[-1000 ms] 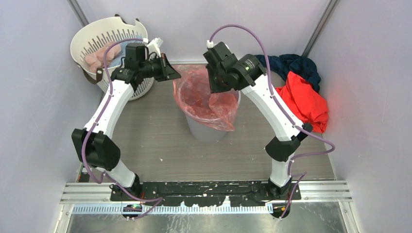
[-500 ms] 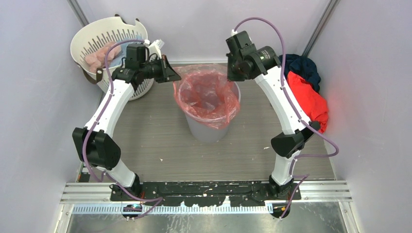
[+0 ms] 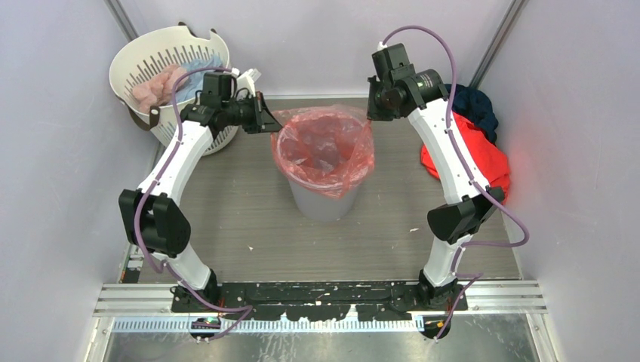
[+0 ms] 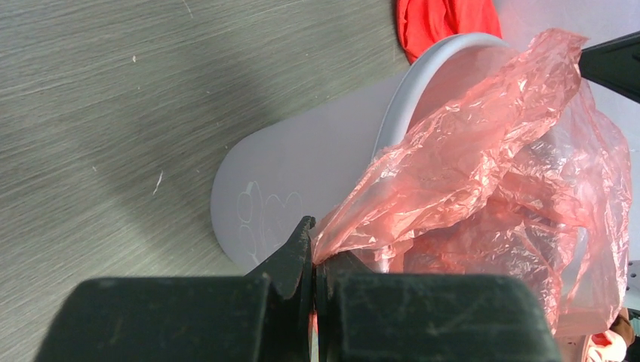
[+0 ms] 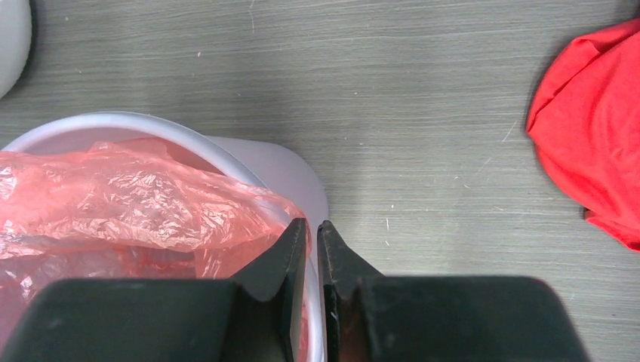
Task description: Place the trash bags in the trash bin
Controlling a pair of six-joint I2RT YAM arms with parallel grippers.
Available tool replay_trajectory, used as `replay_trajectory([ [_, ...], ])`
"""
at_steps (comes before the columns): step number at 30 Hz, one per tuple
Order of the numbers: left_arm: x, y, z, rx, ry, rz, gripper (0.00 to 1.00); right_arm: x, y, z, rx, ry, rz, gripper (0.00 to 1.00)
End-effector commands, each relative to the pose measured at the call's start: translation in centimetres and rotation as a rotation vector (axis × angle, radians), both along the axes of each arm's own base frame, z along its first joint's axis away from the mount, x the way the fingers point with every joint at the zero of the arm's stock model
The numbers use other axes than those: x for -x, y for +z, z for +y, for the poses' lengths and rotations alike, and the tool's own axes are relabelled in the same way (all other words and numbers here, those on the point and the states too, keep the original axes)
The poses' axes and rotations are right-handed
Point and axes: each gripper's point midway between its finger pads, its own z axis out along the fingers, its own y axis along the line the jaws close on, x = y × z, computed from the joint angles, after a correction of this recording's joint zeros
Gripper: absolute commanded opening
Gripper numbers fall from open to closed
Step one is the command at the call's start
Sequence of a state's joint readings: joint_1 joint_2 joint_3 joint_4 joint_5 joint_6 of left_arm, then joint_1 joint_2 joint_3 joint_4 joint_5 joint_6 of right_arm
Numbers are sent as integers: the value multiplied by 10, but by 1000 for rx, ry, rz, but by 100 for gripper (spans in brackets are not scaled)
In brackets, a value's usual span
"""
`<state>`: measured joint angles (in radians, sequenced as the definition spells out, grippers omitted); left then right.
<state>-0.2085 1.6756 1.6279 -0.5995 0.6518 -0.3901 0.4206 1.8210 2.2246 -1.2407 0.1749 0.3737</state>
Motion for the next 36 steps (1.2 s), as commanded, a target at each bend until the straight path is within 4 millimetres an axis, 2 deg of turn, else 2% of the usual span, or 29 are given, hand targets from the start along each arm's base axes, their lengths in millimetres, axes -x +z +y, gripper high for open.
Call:
replay_trajectory([
  [1, 0, 12, 0, 8, -31, -44, 0, -8, 21, 6, -50, 36, -82, 18],
  [20, -5, 12, -5, 13, -62, -26, 0, -34, -10, -1, -74, 29, -36, 14],
  [36, -6, -12, -11, 1, -80, 49, 0, -28, -32, 4, -94, 49, 7, 13],
])
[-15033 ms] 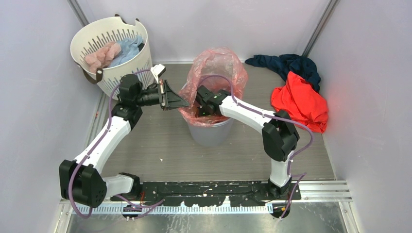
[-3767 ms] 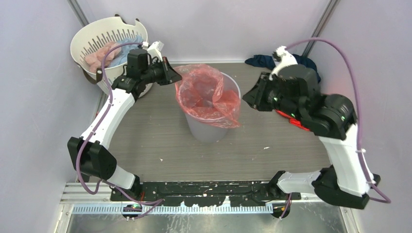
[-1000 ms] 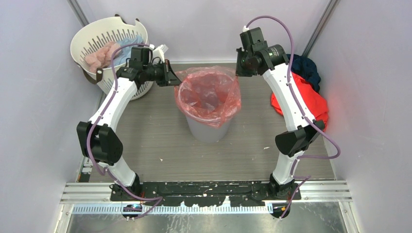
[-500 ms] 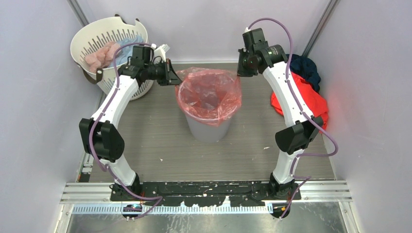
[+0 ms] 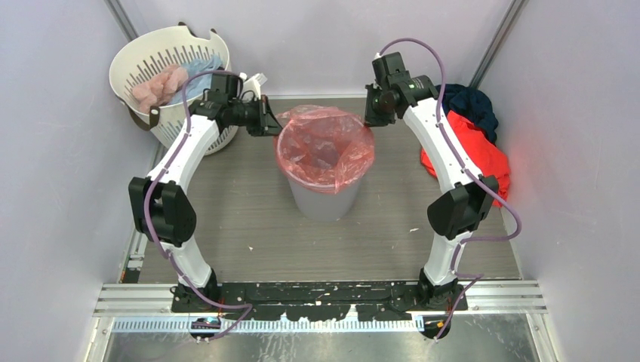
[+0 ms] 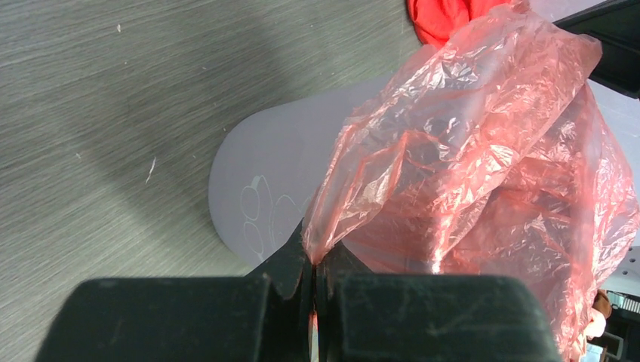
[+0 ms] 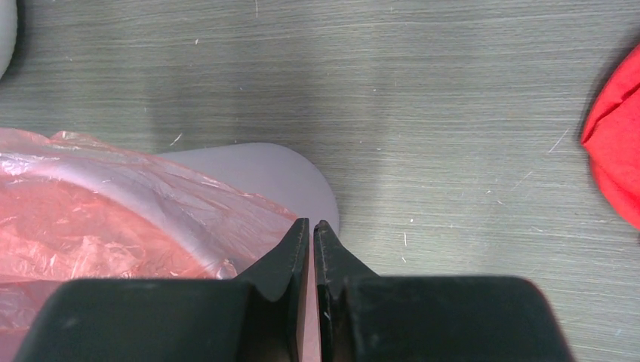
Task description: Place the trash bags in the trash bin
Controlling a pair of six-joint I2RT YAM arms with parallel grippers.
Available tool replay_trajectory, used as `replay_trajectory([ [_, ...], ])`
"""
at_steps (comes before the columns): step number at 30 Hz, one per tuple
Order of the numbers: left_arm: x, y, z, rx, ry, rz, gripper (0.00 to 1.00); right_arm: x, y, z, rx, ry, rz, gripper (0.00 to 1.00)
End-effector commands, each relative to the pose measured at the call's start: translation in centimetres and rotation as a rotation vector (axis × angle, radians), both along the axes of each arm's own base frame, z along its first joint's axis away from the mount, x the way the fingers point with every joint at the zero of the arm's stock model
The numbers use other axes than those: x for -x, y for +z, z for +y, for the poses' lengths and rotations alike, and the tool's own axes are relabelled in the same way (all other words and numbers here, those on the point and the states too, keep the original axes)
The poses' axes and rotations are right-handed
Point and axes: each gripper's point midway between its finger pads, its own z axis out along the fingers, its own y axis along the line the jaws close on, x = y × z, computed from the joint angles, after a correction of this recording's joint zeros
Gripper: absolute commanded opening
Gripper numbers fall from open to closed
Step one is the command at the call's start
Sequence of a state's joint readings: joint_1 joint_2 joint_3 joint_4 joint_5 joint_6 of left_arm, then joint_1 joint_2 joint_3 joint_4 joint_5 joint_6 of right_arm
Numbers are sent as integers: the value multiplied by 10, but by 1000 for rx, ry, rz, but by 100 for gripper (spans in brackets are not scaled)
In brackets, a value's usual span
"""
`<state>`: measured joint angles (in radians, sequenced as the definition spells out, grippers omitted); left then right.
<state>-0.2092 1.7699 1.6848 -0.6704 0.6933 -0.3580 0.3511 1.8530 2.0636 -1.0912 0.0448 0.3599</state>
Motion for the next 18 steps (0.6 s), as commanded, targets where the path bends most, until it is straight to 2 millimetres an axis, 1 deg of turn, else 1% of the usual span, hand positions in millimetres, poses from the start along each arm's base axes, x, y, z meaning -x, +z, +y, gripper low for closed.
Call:
replay_trajectory([
  [1, -1, 10, -6, 13, -32, -31, 0, -2, 14, 2, -27, 19, -63, 12],
  [6, -1, 3, -8, 6, -37, -10, 0, 4, 7, 2, -34, 25, -49, 11],
  [10, 3, 0, -9, 3, -50, 8, 0, 13, 2, -1, -32, 21, -38, 11],
  [15, 16, -1, -11, 11, -71, 27, 0, 27, 0, -6, -39, 16, -36, 10],
  [18, 25, -3, -10, 11, -76, 38, 0, 34, 2, -8, -48, 9, -46, 10],
])
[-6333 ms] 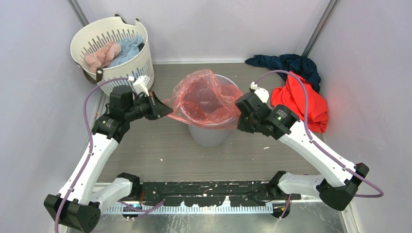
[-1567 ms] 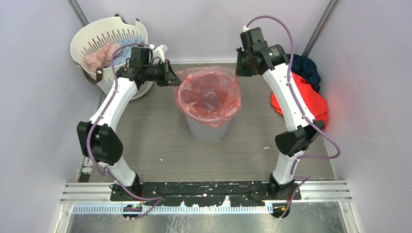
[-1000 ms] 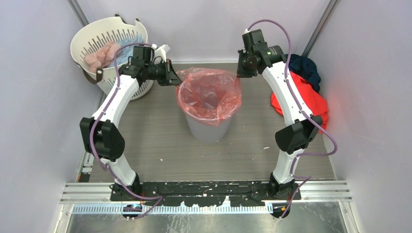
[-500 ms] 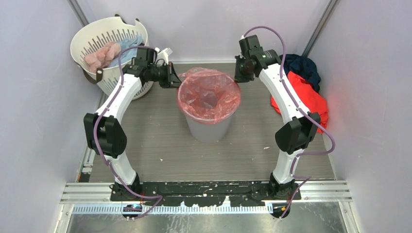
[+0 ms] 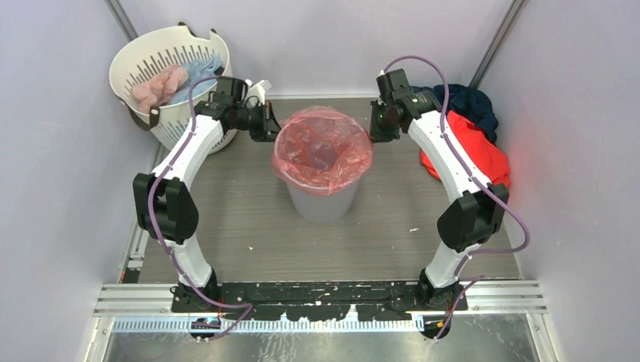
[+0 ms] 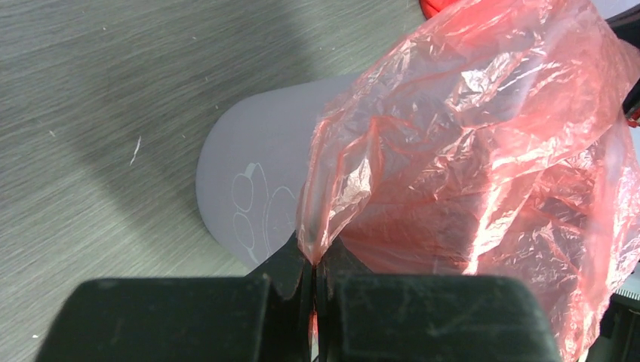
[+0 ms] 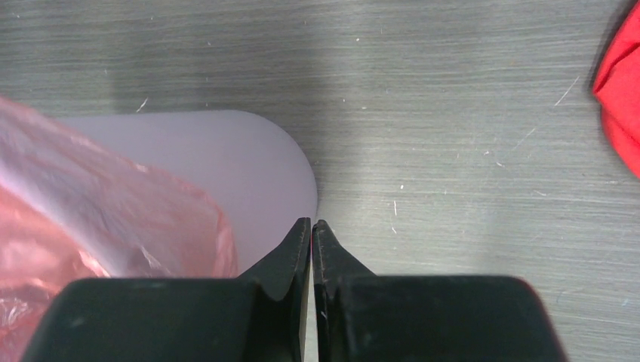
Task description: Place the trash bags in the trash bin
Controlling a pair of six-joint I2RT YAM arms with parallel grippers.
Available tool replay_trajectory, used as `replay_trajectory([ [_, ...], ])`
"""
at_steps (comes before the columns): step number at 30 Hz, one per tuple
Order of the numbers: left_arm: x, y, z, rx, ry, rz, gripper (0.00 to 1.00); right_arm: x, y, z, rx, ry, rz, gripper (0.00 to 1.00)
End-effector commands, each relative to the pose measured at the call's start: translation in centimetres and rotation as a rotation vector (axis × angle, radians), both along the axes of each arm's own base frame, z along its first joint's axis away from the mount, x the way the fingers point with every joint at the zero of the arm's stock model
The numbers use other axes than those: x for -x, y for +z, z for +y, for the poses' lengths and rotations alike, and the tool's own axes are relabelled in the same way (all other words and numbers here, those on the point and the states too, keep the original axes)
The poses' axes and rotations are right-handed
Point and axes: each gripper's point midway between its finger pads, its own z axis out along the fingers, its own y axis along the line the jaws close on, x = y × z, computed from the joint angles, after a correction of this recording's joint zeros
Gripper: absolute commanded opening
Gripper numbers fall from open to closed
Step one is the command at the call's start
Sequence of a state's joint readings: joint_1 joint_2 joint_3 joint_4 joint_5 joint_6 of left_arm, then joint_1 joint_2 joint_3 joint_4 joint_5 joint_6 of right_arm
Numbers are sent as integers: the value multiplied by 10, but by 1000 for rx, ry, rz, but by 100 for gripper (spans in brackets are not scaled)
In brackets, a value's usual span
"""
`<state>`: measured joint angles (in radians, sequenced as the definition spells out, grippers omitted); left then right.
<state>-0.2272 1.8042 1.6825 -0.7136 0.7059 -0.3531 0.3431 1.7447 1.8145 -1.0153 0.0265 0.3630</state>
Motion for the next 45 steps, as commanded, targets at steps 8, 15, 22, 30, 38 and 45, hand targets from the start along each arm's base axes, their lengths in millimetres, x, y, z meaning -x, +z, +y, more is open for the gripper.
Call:
replay_trajectory([
  [8, 32, 2, -1, 30, -44, -13, 0, 21, 29, -3, -56, 2, -100, 10],
  [15, 35, 6, -3, 45, -38, -20, 0, 30, 19, -14, -19, -32, -88, 10],
  [22, 34, 18, -2, 43, -42, -34, 0, 56, 87, -46, 17, -114, -243, 41],
  [30, 31, 22, -2, 40, -32, -31, 0, 103, 165, -20, -189, 38, -324, 47],
  [38, 33, 27, -7, 71, -29, -29, 2, 119, 165, 10, -69, 112, -282, 55],
  [45, 35, 30, -10, 83, -39, -31, 2, 117, 160, 31, 52, 114, -297, 58],
])
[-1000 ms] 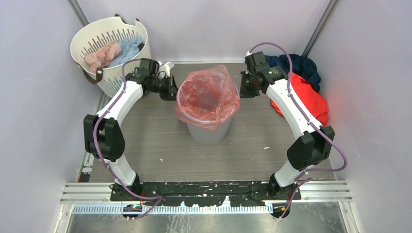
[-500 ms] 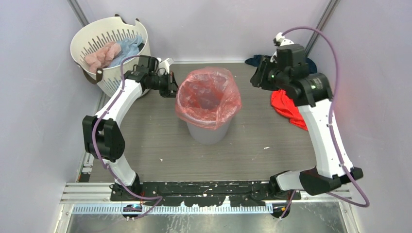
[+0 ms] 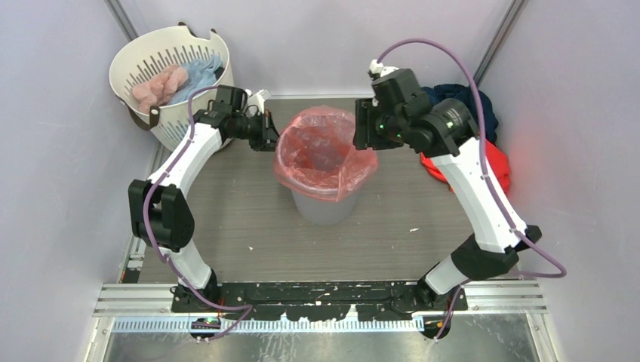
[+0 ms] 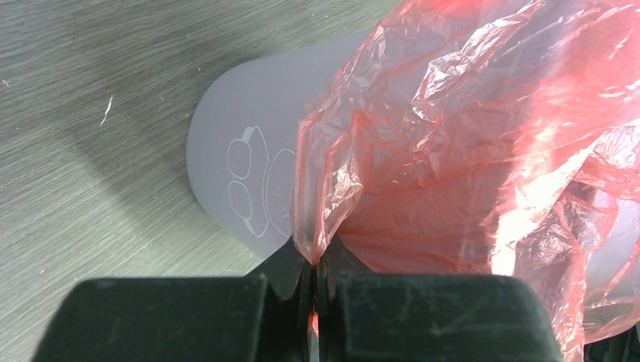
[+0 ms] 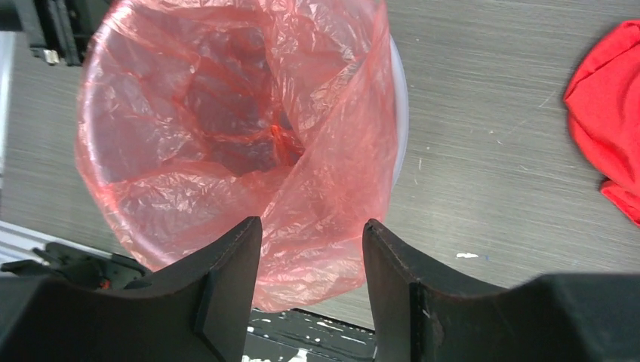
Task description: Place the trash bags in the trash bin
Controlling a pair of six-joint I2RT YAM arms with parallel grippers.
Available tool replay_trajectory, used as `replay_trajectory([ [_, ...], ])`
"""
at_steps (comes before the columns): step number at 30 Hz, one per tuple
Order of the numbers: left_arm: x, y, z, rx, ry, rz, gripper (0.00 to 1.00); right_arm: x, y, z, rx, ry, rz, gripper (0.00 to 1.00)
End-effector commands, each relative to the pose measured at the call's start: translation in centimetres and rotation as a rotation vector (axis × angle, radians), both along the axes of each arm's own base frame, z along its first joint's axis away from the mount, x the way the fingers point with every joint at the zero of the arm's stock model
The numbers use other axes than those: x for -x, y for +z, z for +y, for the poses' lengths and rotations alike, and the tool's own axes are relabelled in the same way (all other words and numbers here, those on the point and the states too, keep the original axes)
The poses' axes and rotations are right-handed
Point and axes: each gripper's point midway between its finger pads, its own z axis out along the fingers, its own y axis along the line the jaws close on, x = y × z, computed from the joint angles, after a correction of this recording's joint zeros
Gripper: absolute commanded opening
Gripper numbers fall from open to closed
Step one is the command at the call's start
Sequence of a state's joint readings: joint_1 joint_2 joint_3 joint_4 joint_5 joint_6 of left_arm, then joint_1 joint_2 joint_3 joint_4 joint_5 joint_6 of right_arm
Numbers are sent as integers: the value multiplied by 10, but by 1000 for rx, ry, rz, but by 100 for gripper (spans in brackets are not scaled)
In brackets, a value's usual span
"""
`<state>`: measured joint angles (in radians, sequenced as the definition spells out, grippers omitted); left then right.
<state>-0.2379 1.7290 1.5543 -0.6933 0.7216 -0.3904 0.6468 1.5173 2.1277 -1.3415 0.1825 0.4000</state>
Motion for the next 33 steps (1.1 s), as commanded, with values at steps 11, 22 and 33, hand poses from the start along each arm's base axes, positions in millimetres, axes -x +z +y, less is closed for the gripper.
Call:
replay_trajectory([
  [11, 10, 45, -10, 86, -61, -104, 2, 1, -5, 13, 221, -85, -44, 65],
  [22, 13, 44, -11, 94, -81, -108, 2, 2, -26, 15, 363, -109, 20, 66],
  [33, 11, 40, -13, 99, -85, -101, 2, 4, -39, 8, 447, -118, 56, 65],
])
